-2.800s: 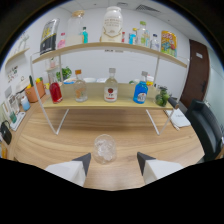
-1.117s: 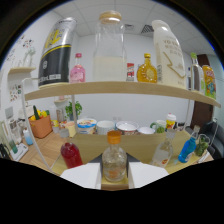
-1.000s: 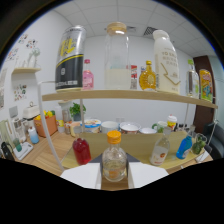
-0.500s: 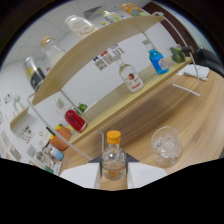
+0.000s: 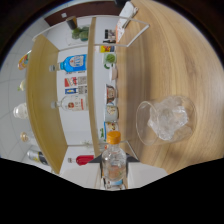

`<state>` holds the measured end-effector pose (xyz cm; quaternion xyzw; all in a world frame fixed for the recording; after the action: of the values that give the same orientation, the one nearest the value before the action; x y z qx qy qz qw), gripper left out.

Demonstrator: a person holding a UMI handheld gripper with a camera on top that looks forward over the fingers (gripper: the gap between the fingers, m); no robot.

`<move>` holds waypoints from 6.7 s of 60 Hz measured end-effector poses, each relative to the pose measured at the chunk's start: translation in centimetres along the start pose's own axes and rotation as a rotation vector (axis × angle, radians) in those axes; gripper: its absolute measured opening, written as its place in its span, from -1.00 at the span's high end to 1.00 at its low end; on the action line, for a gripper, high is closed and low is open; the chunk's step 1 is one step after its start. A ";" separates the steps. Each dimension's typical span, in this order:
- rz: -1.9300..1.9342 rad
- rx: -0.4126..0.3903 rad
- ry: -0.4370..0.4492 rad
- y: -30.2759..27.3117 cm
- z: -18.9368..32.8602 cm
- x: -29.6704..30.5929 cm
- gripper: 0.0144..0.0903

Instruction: Make me a cup of Mount Fuji.

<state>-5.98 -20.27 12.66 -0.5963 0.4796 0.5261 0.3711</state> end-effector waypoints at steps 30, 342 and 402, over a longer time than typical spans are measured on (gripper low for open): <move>0.104 -0.018 -0.050 0.2 -0.7 -0.9 0.45; -2.776 -0.021 0.516 -15.0 -5.1 -3.9 0.44; -1.520 -0.056 0.518 -32.9 -9.6 9.7 0.43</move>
<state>28.13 -22.42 2.76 -0.8718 0.0001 -0.0136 0.4897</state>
